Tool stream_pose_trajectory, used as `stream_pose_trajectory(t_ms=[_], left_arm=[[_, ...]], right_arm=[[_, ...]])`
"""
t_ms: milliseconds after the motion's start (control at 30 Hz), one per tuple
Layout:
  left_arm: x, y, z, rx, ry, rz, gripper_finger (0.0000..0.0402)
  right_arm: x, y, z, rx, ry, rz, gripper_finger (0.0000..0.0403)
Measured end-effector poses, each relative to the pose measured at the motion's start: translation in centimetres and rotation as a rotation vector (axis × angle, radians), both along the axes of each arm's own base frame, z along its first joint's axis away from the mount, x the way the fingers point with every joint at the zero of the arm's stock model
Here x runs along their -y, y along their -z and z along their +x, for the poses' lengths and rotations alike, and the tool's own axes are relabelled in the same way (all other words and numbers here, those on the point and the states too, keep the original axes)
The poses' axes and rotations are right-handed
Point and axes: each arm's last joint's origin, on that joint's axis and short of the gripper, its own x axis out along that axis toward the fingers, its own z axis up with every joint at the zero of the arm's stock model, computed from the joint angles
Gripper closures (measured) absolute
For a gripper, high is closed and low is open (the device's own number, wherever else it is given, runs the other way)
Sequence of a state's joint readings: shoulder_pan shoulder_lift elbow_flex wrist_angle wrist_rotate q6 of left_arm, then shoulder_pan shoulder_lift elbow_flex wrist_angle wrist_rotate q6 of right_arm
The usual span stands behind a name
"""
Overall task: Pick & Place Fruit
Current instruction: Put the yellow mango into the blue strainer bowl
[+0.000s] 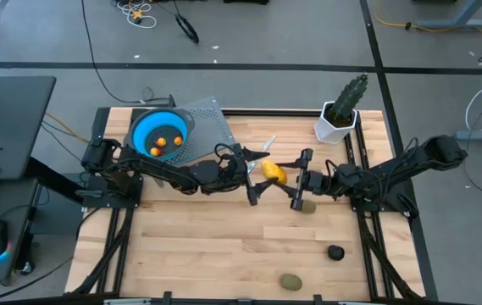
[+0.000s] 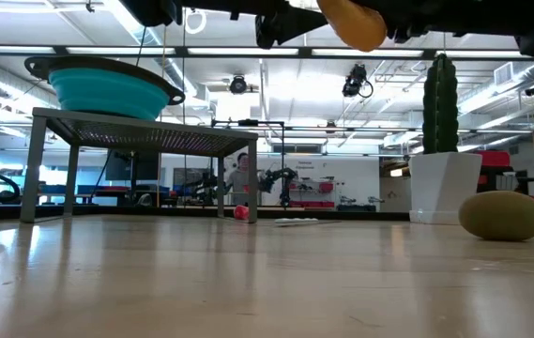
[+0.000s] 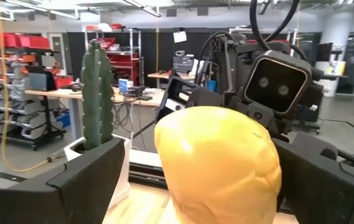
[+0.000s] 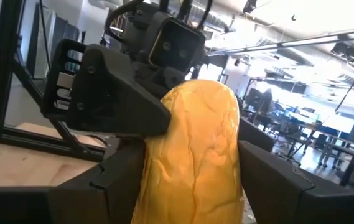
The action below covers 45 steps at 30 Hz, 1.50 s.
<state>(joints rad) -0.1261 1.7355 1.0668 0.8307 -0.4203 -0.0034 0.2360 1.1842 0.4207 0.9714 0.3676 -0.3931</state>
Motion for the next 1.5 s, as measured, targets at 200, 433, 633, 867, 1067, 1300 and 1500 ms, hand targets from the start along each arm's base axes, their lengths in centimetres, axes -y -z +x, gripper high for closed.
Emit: stream_pose_trajectory(t_ms=[200,433,633,867,1067,1300,1500], left_arm=[[-0.05,0.00,0.02,0.004,0.014,-0.010,0.0004],[-0.39,0.04,0.04,0.006,-0.010,-0.032,0.0008],[-0.46,0.10,0.01,0.000,-0.044,-0.036,0.0037],[-0.47,0.10,0.01,-0.002,-0.050,-0.030,0.0103],[-0.45,0.09,0.02,-0.007,-0.043,-0.011,0.0159],[-0.46,0.06,0.03,-0.008,-0.031,0.006,0.0161],[-0.53,0.08,0.05,-0.010,-0.037,0.013,0.0162]], right_arm=[[-0.11,-0.01,0.36,-0.005,0.002,-0.002,0.0153],[-0.11,-0.03,0.37,-0.001,0.002,-0.001,0.0153],[-0.06,-0.01,0.38,-0.003,0.014,0.001,0.0153],[0.02,0.01,0.37,-0.006,0.039,0.006,0.0153],[0.04,0.01,0.37,-0.007,0.044,0.004,0.0153],[0.08,0.02,0.36,-0.010,0.061,-0.005,0.0153],[0.19,0.04,0.35,-0.014,0.101,0.002,0.0153]])
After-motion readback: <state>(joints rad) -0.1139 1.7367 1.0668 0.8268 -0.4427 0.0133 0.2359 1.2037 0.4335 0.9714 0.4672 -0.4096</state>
